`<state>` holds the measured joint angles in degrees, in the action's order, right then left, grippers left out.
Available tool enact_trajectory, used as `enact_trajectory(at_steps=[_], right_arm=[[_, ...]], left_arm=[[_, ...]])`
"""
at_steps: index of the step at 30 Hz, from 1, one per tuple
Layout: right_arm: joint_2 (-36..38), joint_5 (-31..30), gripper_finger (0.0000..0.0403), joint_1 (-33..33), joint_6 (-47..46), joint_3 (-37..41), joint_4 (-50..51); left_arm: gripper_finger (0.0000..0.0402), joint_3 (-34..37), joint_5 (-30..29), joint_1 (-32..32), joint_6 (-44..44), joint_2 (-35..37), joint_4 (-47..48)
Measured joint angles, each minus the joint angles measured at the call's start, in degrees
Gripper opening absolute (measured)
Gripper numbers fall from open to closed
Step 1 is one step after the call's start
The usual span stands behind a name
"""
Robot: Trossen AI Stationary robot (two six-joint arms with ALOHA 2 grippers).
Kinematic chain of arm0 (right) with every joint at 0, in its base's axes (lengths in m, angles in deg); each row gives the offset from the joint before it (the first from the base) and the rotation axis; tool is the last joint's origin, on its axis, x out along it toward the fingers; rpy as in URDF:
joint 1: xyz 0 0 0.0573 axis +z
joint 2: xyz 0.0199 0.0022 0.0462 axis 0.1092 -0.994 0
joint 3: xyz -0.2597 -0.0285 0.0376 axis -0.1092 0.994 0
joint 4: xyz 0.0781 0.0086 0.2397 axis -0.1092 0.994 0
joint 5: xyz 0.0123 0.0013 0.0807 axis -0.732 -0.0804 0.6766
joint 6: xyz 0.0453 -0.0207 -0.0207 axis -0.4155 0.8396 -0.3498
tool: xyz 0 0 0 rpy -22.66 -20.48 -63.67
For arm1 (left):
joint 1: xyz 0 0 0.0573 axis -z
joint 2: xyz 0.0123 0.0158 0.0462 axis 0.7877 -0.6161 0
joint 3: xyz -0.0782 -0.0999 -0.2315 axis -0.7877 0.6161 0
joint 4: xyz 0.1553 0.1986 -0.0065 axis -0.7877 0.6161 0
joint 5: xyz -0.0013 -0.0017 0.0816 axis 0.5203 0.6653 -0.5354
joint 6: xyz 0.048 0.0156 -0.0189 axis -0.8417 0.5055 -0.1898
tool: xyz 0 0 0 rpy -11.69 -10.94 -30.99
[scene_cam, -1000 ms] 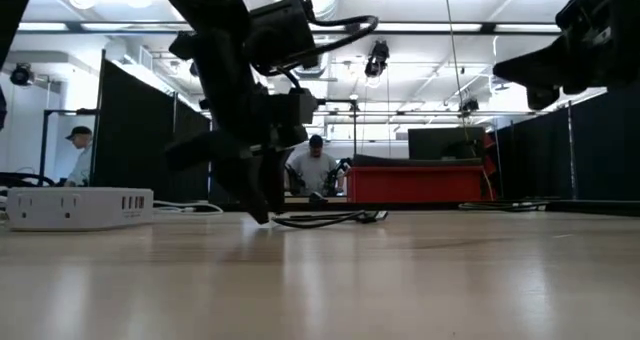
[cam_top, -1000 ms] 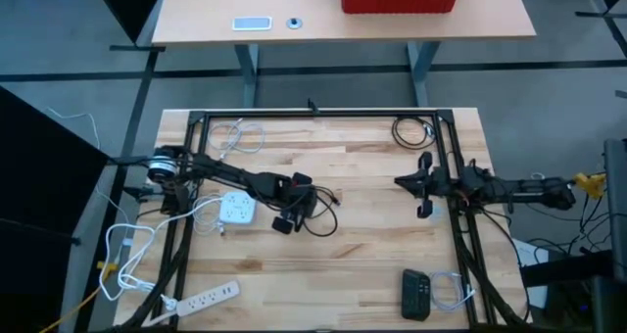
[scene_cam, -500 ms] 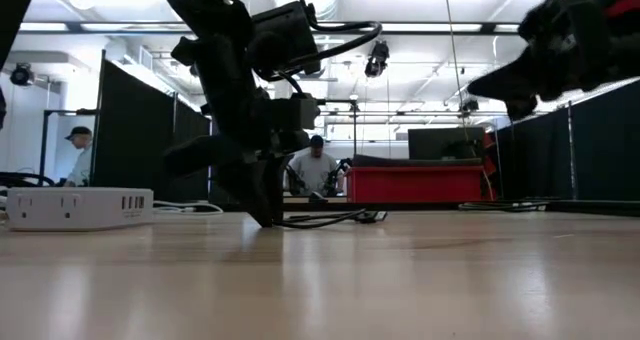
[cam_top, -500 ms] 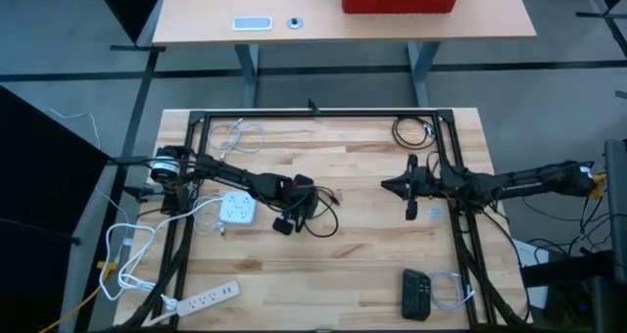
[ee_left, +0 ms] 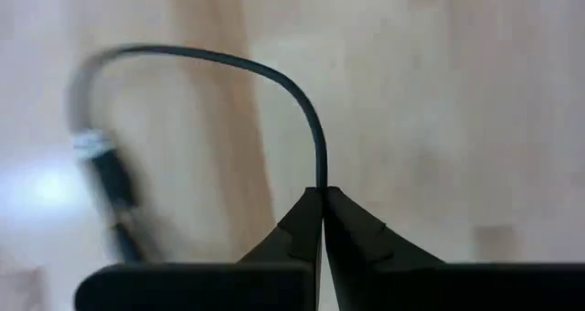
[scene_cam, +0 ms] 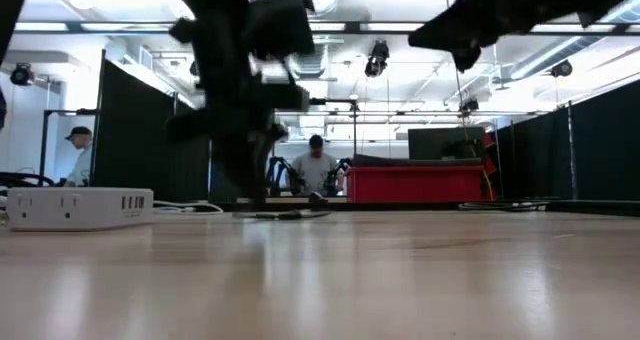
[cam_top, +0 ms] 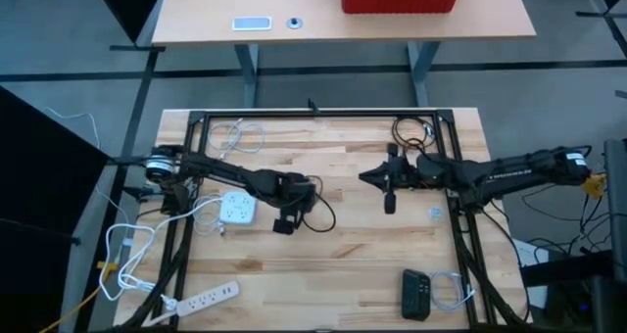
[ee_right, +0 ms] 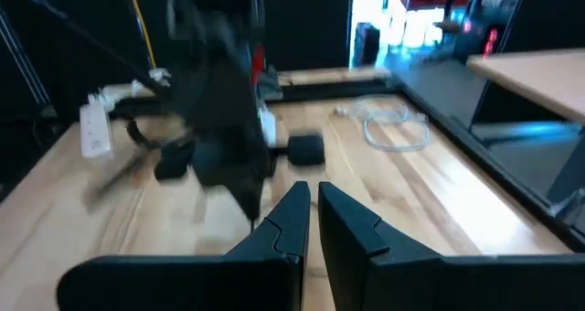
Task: Insert USB
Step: Insert the bottom black USB cable into the top white outlet extension
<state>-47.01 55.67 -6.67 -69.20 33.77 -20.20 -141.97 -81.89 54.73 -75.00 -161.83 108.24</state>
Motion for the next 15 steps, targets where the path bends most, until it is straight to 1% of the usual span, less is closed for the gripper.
enact_trajectory(at_steps=[4,7,10,12,15], right_arm=[[-2.25,0.01,0.0011,0.0,-0.24,-6.76,8.88],[-5.44,0.03,0.0011,0.3,-0.18,-11.56,11.37],[-9.43,0.32,0.0011,0.8,0.33,-14.62,12.27],[-11.33,2.71,0.0011,1.19,-0.81,-16.1,12.7],[-13.38,10.05,0.0011,1.9,-4.01,-19.65,12.78]], left_arm=[[0.0,0.24,0.26,0.51,6.04,7.66,0.13],[0.0,0.23,0.25,0.55,10.43,14.17,-1.4],[0.0,0.17,0.06,0.55,15.42,19.42,-1.46],[0.0,0.24,-0.01,0.82,19.17,22.79,-0.9],[0.0,0.19,-0.15,1.01,22.15,27.59,-0.49]])
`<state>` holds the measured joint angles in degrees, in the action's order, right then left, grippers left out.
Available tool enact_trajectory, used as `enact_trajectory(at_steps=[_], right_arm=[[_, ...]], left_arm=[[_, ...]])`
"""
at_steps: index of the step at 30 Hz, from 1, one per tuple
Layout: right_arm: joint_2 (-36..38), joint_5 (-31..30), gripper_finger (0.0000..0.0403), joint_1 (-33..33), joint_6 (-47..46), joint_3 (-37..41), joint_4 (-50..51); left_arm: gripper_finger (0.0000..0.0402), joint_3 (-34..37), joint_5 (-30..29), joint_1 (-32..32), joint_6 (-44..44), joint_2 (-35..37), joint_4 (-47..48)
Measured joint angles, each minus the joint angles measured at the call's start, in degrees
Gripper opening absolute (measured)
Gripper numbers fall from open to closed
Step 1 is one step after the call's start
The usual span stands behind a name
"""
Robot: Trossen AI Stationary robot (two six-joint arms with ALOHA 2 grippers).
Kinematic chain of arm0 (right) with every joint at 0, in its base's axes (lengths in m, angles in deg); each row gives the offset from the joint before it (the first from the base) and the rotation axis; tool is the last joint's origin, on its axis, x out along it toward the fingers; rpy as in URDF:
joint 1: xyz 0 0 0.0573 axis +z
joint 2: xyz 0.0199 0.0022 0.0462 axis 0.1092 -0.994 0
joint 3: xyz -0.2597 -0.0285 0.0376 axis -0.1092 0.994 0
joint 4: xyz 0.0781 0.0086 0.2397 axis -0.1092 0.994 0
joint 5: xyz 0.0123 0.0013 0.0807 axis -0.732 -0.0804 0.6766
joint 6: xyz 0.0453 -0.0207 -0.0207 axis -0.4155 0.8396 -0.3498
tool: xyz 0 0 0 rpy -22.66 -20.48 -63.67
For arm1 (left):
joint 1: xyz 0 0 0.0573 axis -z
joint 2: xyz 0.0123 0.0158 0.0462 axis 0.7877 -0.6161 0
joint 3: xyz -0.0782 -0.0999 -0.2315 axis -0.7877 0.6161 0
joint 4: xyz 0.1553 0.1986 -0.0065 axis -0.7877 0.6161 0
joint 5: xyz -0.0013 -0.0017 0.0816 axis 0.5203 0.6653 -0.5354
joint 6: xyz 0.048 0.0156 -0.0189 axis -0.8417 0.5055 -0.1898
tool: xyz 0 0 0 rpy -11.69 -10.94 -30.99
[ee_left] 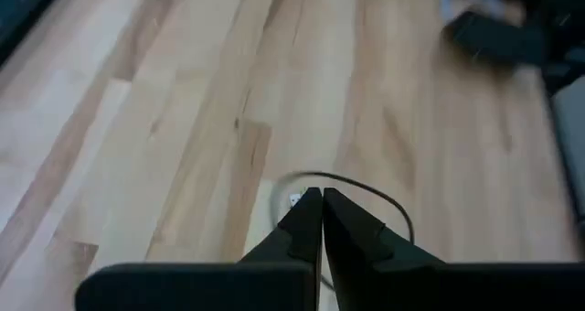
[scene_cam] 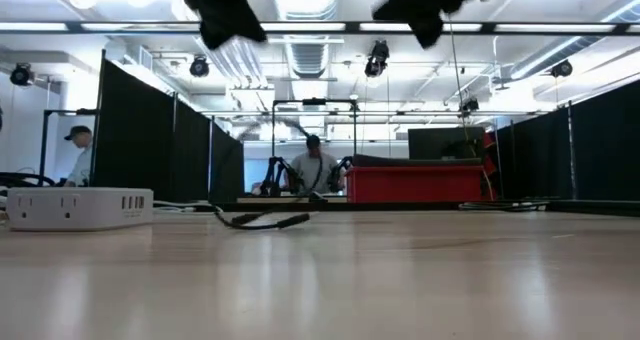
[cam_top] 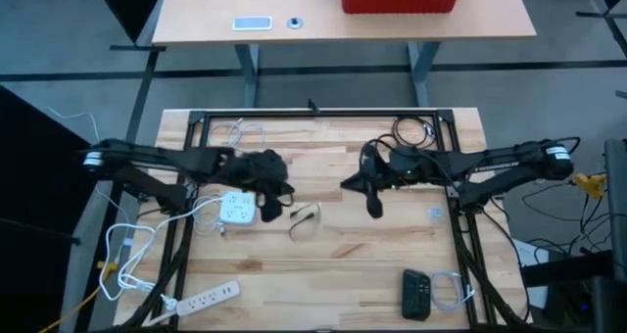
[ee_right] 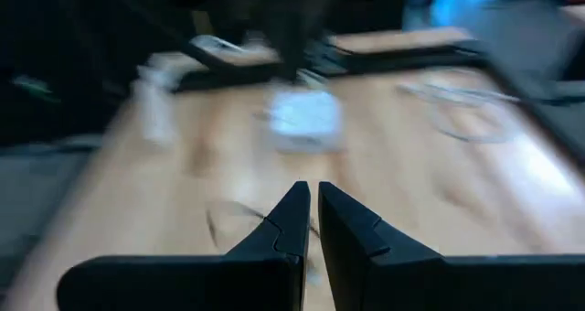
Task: Insert USB
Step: Insert the bottom black USB cable into the top white outlet extension
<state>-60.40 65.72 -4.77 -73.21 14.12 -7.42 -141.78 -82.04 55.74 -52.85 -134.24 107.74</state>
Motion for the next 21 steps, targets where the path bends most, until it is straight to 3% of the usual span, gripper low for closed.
enact_trajectory(at_steps=[4,9,13,21], right_arm=[[-1.13,3.84,0.0011,1.45,-1.08,-5.0,6.96],[-1.96,-1.21,0.0011,1.62,-3.02,-9.02,15.9],[-2.93,-4.56,0.0011,1.61,-3.49,-9.56,17.76],[-3.41,-8.85,0.0011,1.48,-7.57,-9.47,18.74]], left_arm=[[0.0,0.22,0.01,0.35,-1.1,2.62,2.02],[0.0,4.11,0.26,1.29,-7.14,1.33,1.98],[0.0,9.4,0.5,1.44,-12.96,-2.02,-4.39],[0.0006,16.29,3.7,1.09,-15.36,-13.67,-26.23]])
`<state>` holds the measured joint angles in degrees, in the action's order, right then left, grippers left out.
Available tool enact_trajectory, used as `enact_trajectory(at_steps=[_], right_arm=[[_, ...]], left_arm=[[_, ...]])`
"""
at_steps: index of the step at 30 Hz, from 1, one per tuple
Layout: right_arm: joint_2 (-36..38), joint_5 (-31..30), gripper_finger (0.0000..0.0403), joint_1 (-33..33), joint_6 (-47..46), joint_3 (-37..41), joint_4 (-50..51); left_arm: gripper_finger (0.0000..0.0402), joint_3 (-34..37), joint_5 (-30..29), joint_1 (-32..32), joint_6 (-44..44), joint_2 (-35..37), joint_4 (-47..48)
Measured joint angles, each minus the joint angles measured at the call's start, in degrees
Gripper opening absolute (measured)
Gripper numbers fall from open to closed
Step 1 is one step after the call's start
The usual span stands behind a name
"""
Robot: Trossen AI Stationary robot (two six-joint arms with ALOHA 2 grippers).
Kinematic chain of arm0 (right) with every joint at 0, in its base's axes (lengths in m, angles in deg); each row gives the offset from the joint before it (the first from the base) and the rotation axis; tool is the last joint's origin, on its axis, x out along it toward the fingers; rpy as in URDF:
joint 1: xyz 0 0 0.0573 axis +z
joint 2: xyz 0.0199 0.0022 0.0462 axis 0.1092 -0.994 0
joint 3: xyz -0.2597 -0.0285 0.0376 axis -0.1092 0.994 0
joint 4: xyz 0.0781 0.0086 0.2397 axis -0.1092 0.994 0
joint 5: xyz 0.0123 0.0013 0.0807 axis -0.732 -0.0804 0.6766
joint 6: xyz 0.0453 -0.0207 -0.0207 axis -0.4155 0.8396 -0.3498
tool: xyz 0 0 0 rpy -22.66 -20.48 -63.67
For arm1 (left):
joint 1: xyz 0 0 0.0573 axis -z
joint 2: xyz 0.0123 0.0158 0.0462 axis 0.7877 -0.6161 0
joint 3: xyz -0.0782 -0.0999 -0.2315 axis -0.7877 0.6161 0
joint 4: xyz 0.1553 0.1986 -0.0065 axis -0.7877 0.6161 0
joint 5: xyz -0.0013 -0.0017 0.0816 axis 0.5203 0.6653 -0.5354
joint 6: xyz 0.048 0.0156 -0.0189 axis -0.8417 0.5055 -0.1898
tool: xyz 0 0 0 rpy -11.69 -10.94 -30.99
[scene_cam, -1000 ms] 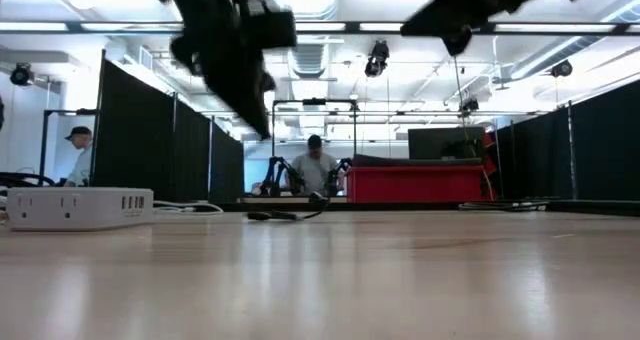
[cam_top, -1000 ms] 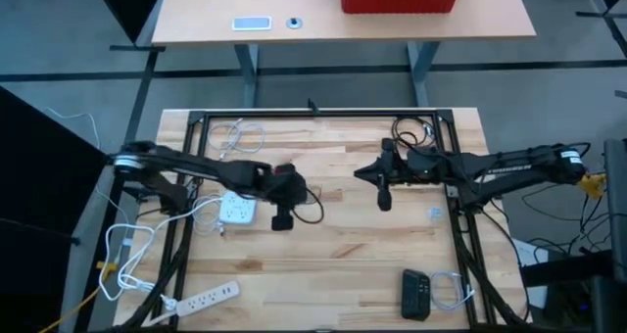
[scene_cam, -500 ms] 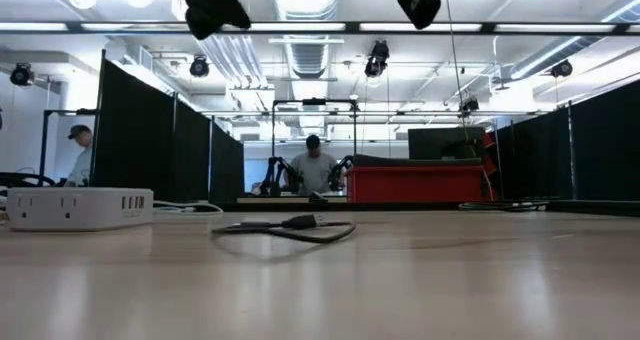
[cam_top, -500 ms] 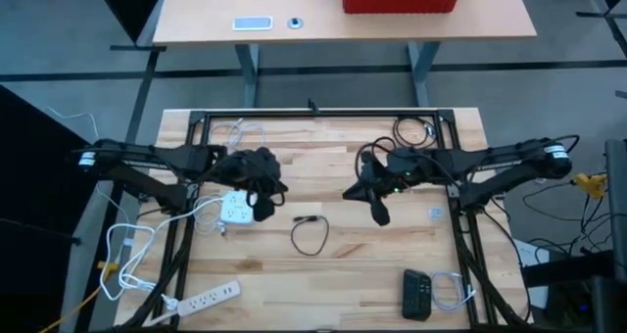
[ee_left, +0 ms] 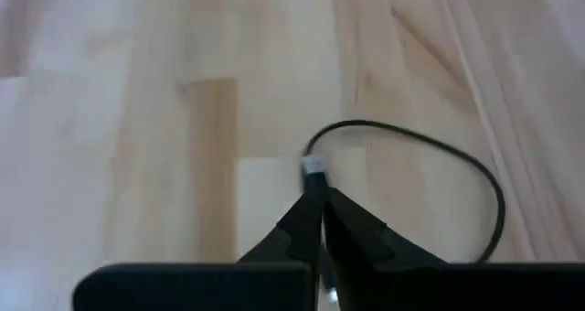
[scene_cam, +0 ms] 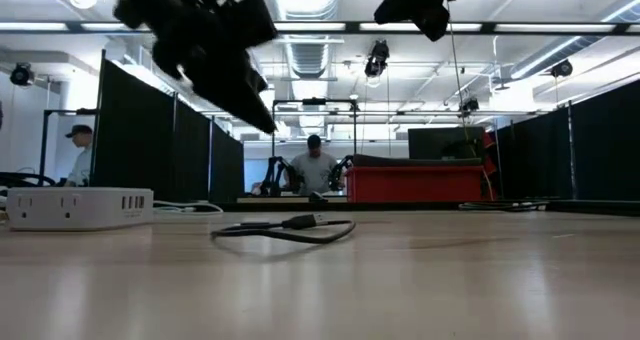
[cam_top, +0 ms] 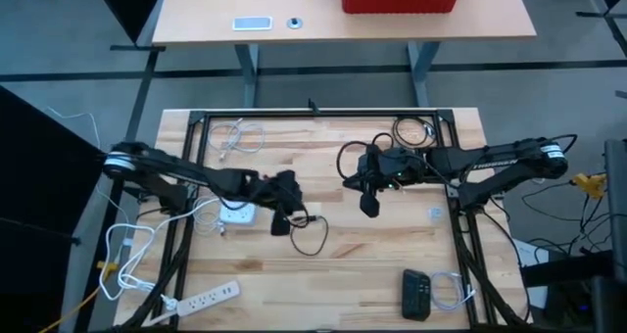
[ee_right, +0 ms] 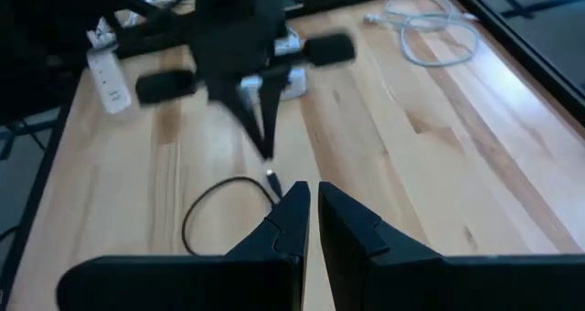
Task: Insert USB
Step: Insert the bottom black USB cable into the top white outlet extension
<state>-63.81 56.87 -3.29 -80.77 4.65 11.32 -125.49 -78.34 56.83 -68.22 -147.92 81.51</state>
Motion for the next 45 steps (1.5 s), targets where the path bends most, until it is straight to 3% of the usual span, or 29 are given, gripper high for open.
enact_trajectory(at_steps=[10,16,21,27,32,39,45], right_arm=[[0.48,-1.69,0.0011,-1.55,-0.02,-0.02,1.22],[0.26,-1.45,0.0011,-1.52,1.7,0.0,2.86],[-0.22,-1.4,0.0011,-1.52,3.93,0.04,4.21],[-0.32,-1.34,0.0011,-1.52,6.96,0.04,5.34],[0.83,-1.59,0.0011,-1.61,10.1,0.04,6.1],[4.93,-4.44,0.0011,-3.29,15.92,0.04,6.18],[7.12,-4.44,0.0011,-6.74,21.67,0.02,6.25]], left_arm=[[0.0109,-2.12,3.88,-0.63,3.13,-16.42,-8.68],[0.0166,-4.97,3.53,-0.57,4.22,-19.9,-8.67],[0.0179,-5.18,1.73,-0.53,6.5,-22.1,-9.5],[0.0125,-5.34,1.11,-0.65,9.13,-23.2,-9.71],[0.002,-6.79,0.55,-0.67,9.94,-22.48,-5.8],[0.0012,-10.64,-0.86,-0.63,10.23,-20.87,2.56],[0.0011,-15.79,-7.18,-1.05,8.83,-17.33,11.37]])
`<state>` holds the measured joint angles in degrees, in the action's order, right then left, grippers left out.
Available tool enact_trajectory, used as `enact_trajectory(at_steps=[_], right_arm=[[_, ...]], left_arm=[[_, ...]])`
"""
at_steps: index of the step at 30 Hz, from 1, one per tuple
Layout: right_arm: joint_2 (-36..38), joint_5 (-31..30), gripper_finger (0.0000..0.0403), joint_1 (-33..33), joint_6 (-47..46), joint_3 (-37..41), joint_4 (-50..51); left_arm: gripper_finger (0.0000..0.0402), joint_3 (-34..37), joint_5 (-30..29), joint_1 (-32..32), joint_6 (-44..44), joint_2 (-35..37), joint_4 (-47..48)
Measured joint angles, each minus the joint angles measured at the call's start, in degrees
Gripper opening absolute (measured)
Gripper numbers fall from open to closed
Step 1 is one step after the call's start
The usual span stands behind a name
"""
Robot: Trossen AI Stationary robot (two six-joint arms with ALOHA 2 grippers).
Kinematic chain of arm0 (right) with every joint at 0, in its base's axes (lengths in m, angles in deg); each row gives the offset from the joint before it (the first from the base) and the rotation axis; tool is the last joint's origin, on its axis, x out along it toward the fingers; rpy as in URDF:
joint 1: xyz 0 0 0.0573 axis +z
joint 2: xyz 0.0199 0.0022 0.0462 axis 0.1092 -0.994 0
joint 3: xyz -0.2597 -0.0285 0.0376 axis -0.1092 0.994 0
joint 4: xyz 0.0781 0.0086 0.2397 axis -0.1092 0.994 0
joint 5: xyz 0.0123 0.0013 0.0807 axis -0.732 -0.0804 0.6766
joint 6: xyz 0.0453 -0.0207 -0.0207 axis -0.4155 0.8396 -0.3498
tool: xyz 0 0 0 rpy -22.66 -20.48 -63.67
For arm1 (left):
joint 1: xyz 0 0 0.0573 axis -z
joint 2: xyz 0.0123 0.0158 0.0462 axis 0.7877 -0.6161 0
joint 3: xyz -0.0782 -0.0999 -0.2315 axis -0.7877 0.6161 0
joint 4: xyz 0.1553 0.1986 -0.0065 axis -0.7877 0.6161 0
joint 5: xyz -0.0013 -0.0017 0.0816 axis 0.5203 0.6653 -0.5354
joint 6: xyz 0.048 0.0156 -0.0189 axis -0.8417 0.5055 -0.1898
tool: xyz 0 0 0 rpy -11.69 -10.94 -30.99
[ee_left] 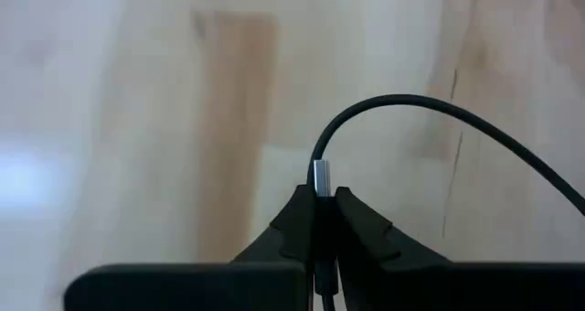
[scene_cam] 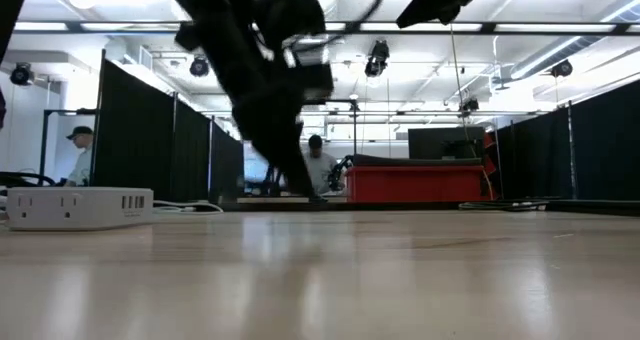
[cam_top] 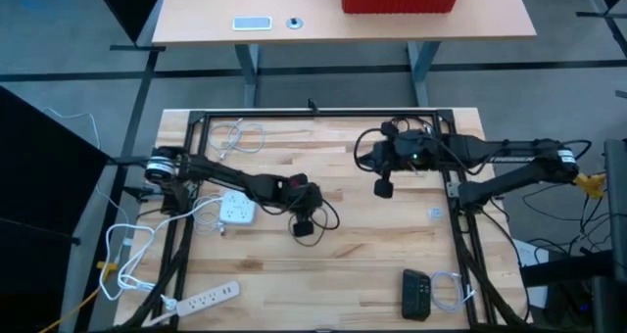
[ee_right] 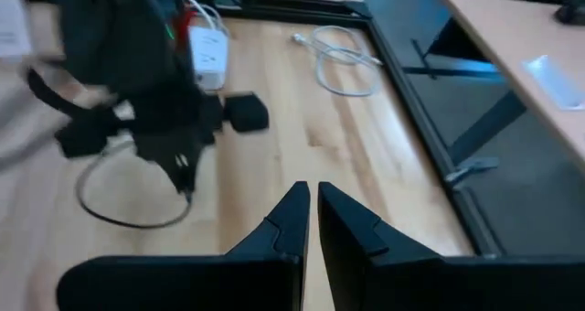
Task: Insert USB
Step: Insert the bottom black USB cable into the top white outlet extension
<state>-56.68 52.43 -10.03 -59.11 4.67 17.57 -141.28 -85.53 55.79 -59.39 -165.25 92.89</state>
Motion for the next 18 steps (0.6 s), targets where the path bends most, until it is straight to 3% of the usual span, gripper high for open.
enact_trajectory(at_steps=[5,13,18], right_arm=[[-0.96,0.86,0.0011,-3.43,5.98,0.02,0.21],[-3.04,11.45,0.0011,-8.13,13.15,2.94,-1.07],[-4.31,19.09,0.0011,-9.01,12.97,7.52,-9.52]], left_arm=[[0.001,-2.4,-2.61,-1.53,1.06,4.23,1.97],[0.001,-2.99,-2.99,-4.41,10.8,12.72,1.12],[0.0009,-2.99,-3.04,-5.58,14.98,18.47,-3.1]])
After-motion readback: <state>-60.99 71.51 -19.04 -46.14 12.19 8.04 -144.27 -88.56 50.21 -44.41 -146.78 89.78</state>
